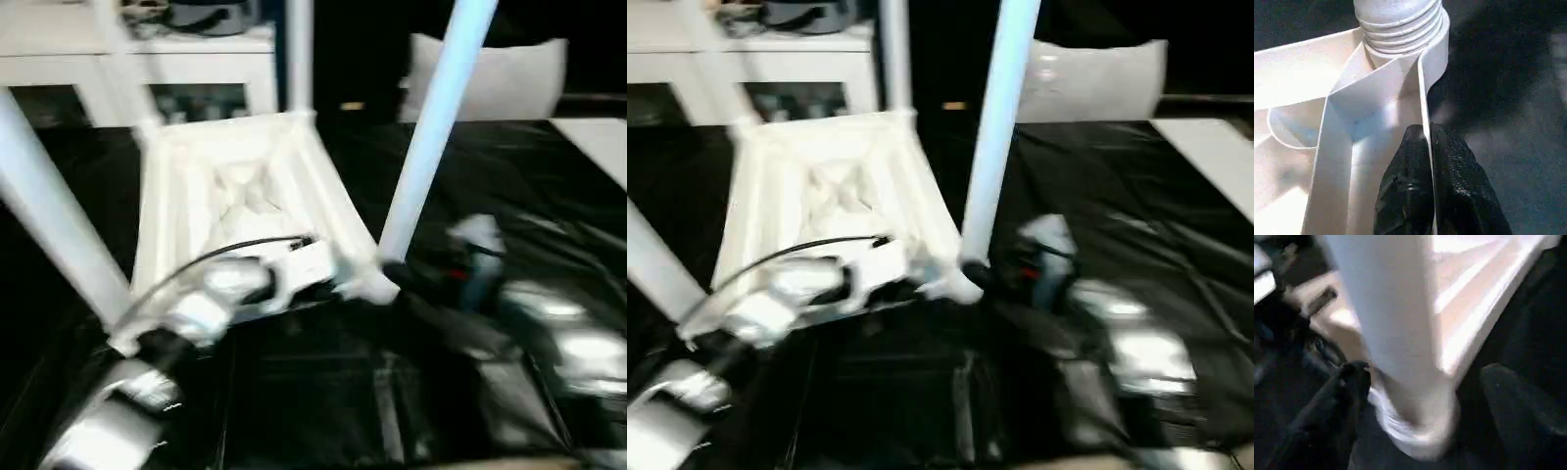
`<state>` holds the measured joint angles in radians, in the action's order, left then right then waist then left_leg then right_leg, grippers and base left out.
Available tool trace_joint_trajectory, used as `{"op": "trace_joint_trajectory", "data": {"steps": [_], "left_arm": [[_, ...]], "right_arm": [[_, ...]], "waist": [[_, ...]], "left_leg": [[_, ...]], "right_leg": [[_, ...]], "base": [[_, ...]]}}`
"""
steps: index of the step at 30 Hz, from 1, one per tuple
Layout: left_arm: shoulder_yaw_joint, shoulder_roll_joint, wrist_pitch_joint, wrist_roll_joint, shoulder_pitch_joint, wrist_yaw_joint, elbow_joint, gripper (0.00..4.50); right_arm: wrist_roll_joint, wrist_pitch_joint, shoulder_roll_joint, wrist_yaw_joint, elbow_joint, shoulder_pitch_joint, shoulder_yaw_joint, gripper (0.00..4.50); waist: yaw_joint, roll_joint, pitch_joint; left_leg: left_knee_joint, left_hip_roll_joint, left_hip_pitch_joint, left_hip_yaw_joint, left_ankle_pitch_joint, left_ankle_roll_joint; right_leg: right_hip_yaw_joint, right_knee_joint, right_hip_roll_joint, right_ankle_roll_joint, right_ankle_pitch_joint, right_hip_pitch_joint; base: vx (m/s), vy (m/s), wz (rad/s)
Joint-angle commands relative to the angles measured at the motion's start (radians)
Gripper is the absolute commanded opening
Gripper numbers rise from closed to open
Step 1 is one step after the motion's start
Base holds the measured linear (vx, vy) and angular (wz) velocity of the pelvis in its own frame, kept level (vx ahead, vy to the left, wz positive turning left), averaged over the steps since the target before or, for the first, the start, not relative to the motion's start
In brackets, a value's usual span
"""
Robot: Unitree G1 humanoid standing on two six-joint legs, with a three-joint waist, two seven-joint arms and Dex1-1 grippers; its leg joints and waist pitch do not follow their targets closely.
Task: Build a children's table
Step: Rotate leg to tighten
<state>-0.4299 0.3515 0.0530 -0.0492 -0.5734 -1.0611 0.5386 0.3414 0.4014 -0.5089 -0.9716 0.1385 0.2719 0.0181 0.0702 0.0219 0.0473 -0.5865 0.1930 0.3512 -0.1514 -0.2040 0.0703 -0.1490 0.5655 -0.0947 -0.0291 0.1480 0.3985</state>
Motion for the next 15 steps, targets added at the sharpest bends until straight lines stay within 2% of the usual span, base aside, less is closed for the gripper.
{"op": "trace_joint_trajectory", "data": {"steps": [1, 2, 3, 6, 9, 10, 11, 13, 15], "left_arm": [[-0.043, 0.006, 0.035, 0.005, 0.018, -0.079, -0.03, 0.0], [-0.056, 0.026, 0.062, 0.016, 0.031, -0.129, -0.048, 0.0], [-0.062, 0.034, 0.069, 0.02, 0.036, -0.151, -0.056, 0.0], [-0.072, 0.05, 0.079, 0.029, 0.043, -0.197, -0.071, 0.0], [-0.076, 0.062, 0.088, 0.057, 0.046, -0.269, -0.105, 0.0], [-0.076, 0.062, 0.088, 0.059, 0.045, -0.271, -0.107, 0.0], [-0.077, 0.062, 0.089, 0.061, 0.044, -0.277, -0.111, 0.0], [-0.082, 0.063, 0.095, 0.059, 0.039, -0.294, -0.114, 0.0], [-0.085, 0.062, 0.102, 0.055, 0.034, -0.298, -0.109, 0.0]], "right_arm": [[-0.007, -0.028, -0.012, -0.066, -0.025, -0.006, -0.034, 4.13], [0.0, -0.049, -0.045, -0.137, -0.032, -0.015, -0.05, 4.13], [0.004, -0.057, -0.058, -0.171, -0.033, -0.017, -0.057, 4.13], [0.011, -0.068, -0.08, -0.235, -0.028, -0.014, -0.077, 4.13], [0.026, -0.071, -0.095, -0.322, -0.008, 0.007, -0.117, 3.98], [0.026, -0.071, -0.094, -0.325, -0.006, 0.009, -0.12, 3.79], [0.026, -0.074, -0.092, -0.332, -0.002, 0.014, -0.125, 3.76], [0.027, -0.076, -0.082, -0.356, 0.019, 0.031, -0.141, 3.59], [0.033, -0.067, -0.079, -0.38, 0.028, 0.039, -0.153, 3.47]], "waist": [[0.011, -0.016, -0.075], [0.019, -0.021, -0.074], [0.027, -0.023, -0.071], [0.041, -0.02, -0.071], [0.056, -0.018, -0.068], [0.056, -0.023, -0.067], [0.057, -0.021, -0.066], [0.059, -0.02, -0.064], [0.062, -0.021, -0.066]], "left_leg": [[0.055, 0.037, 0.012, -0.003, -0.067, -0.108], [0.05, 0.033, 0.015, -0.005, -0.051, -0.121], [0.051, 0.036, 0.015, -0.008, -0.055, -0.129], [0.051, 0.043, 0.009, -0.009, -0.049, -0.13], [0.056, 0.047, 0.002, -0.009, -0.085, -0.105], [0.057, 0.048, 0.002, -0.009, -0.098, -0.101], [0.059, 0.047, 0.003, -0.008, -0.115, -0.089], [0.06, 0.047, -0.004, -0.011, -0.136, -0.076], [0.06, 0.047, -0.002, -0.011, -0.138, -0.07]], "right_leg": [[0.07, -0.045, -0.073, -0.166, 0.193, -0.066], [0.069, -0.04, -0.072, -0.173, 0.17, -0.066], [0.07, -0.04, -0.072, -0.169, 0.184, -0.066], [0.067, -0.04, -0.069, -0.165, 0.206, -0.062], [0.068, -0.046, -0.069, -0.148, 0.274, -0.059], [0.067, -0.048, -0.07, -0.145, 0.292, -0.059], [0.067, -0.051, -0.07, -0.135, 0.322, -0.06], [0.069, -0.056, -0.069, -0.132, 0.347, -0.055], [0.069, -0.055, -0.07, -0.128, 0.35, -0.057]], "base": [[0.051, -0.037, -0.01], [0.0, 0.0, 0.0], [0.0, 0.0, 0.0], [0.0, 0.0, 0.0], [0.0, 0.0, 0.0], [0.0, 0.0, 0.0], [0.0, 0.0, 0.0], [0.0, 0.0, 0.0], [0.0, 0.0, 0.0]]}}
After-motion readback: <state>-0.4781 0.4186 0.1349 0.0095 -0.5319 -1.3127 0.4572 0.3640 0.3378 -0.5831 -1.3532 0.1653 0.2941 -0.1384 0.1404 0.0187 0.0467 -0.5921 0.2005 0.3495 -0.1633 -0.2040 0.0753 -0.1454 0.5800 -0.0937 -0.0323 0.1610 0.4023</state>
